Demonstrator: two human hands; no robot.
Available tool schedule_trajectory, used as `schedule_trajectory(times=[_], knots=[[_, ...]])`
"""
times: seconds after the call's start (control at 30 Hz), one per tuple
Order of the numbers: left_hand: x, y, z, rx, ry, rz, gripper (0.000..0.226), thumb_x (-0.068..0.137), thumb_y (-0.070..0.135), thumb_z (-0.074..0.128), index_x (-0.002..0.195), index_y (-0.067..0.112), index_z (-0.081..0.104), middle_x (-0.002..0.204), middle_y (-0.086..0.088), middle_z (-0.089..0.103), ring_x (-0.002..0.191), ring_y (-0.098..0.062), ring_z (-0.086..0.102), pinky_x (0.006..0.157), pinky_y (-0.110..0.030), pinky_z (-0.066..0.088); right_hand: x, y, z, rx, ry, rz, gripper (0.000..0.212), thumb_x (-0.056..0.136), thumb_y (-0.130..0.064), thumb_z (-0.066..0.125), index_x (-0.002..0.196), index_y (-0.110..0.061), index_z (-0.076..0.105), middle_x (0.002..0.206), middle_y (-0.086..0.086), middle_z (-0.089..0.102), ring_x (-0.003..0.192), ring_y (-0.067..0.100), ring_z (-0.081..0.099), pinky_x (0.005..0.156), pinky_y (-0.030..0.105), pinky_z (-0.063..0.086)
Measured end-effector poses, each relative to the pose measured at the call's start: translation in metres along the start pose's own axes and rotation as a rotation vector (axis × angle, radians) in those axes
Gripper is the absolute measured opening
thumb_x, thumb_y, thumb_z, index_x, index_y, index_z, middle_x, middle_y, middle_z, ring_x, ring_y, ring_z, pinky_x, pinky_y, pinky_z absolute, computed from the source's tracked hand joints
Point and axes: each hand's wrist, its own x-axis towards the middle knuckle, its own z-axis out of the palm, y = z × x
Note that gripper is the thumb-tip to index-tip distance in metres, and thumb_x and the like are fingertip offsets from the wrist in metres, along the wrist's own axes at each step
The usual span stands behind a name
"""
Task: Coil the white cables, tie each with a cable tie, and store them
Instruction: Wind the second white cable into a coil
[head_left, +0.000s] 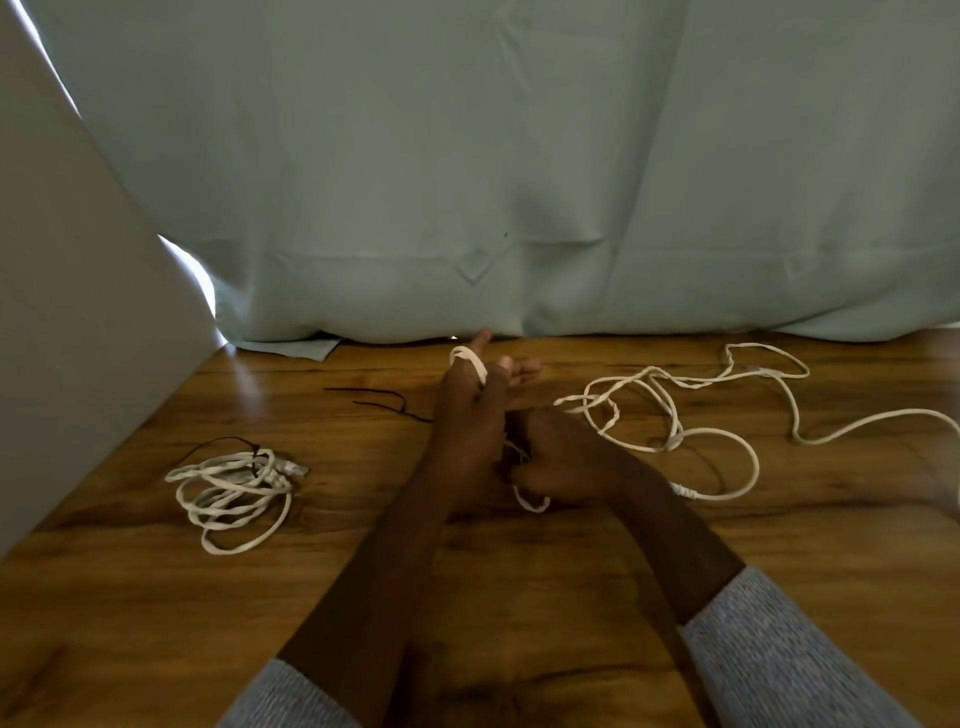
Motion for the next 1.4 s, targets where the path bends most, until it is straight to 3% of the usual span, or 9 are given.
schedule_trajectory(times=[0.07, 0.2, 0.33, 0.47, 0.57, 0.7, 0.83, 1.07, 1.4], knots=[[-0.002, 0.001, -0.002, 0.137, 0.022, 0.047, 0.027, 0.105, 0.016, 0.044, 0.13, 0.015, 0.054, 0.1, 0.002, 0.075, 0.103, -0.006, 0.069, 0.093, -0.03, 0.054, -0.002, 0.0, -0.001, 0.063, 0.023, -0.003, 0.036, 0.078, -0.011, 0.068, 0.114, -0.015, 0.067, 0.097, -0.007, 0.07, 0.083, 0.006, 0.067, 0.07, 0.027, 0.057], [0.003, -0.005, -0.014, 0.279, 0.155, 0.044, 0.024, 0.103, 0.006, 0.045, 0.121, -0.004, 0.057, 0.082, 0.007, 0.069, 0.074, 0.013, 0.064, 0.068, -0.004, 0.045, -0.002, 0.006, -0.011, 0.12, 0.107, 0.006, 0.027, 0.074, -0.013, 0.071, 0.1, -0.019, 0.077, 0.095, -0.01, 0.075, 0.085, 0.003, 0.071, 0.077, 0.03, 0.059], [0.004, -0.015, -0.021, 0.398, 0.095, 0.01, 0.013, 0.101, 0.005, 0.047, 0.104, 0.006, 0.059, 0.071, 0.004, 0.069, 0.064, 0.002, 0.067, 0.064, -0.016, 0.053, -0.008, 0.012, -0.021, 0.008, 0.081, -0.004, 0.022, 0.076, -0.011, 0.077, 0.093, -0.025, 0.08, 0.092, -0.015, 0.076, 0.088, -0.002, 0.067, 0.074, 0.012, 0.048], [0.002, -0.021, -0.018, 0.661, -0.064, 0.101, 0.016, 0.102, 0.016, 0.049, 0.088, 0.016, 0.059, 0.072, 0.0, 0.066, 0.067, -0.01, 0.065, 0.064, -0.029, 0.054, -0.01, 0.026, -0.031, -0.08, 0.101, 0.033, 0.015, 0.078, -0.016, 0.082, 0.088, -0.026, 0.08, 0.088, -0.014, 0.074, 0.082, -0.003, 0.063, 0.071, 0.019, 0.047], [0.004, -0.023, -0.023, 0.814, -0.134, 0.066, 0.03, 0.104, 0.026, 0.047, 0.083, 0.008, 0.06, 0.073, -0.009, 0.064, 0.067, -0.021, 0.062, 0.068, -0.04, 0.052, -0.016, 0.038, -0.04, -0.079, 0.128, 0.063, 0.01, 0.081, -0.021, 0.082, 0.089, -0.026, 0.08, 0.09, -0.012, 0.075, 0.083, -0.002, 0.063, 0.074, 0.023, 0.047], [-0.004, -0.008, -0.031, 0.734, -0.329, -0.198, 0.042, 0.104, 0.036, 0.045, 0.081, 0.008, 0.065, 0.056, -0.002, 0.067, 0.054, -0.016, 0.065, 0.064, -0.033, 0.056, -0.023, 0.047, -0.049, -0.143, 0.278, 0.055, 0.022, 0.094, -0.046, 0.061, 0.099, -0.031, 0.076, 0.093, -0.015, 0.075, 0.085, 0.002, 0.067, 0.077, 0.037, 0.056], [-0.009, 0.008, -0.025, 0.344, -0.37, -0.385, 0.045, 0.106, 0.037, 0.042, 0.09, 0.0, 0.063, 0.061, -0.006, 0.065, 0.049, -0.018, 0.053, 0.051, -0.027, 0.043, -0.02, 0.04, -0.047, -0.18, 0.461, -0.104, 0.021, 0.101, -0.039, 0.051, 0.098, -0.027, 0.068, 0.092, -0.013, 0.069, 0.089, 0.01, 0.063, 0.085, 0.043, 0.049], [-0.012, 0.014, -0.024, 0.015, -0.633, -0.562, 0.084, 0.092, 0.077, 0.016, 0.083, 0.005, 0.06, 0.049, 0.0, 0.032, 0.038, -0.01, 0.019, 0.043, -0.026, 0.017, -0.012, 0.019, -0.038, -0.092, 0.615, -0.156, 0.027, 0.104, -0.032, 0.047, 0.09, -0.015, 0.061, 0.084, -0.007, 0.056, 0.076, 0.008, 0.05, 0.067, 0.022, 0.037], [-0.024, 0.013, -0.012, -0.055, -0.69, -0.435, 0.023, 0.1, 0.025, 0.056, 0.087, 0.01, 0.068, 0.05, 0.002, 0.032, 0.04, -0.009, 0.024, 0.042, -0.027, 0.019, -0.018, 0.031, -0.043, -0.246, 0.761, -0.101, 0.023, 0.099, -0.037, 0.061, 0.09, -0.019, 0.071, 0.08, -0.009, 0.066, 0.07, 0.004, 0.056, 0.062, 0.018, 0.039]])
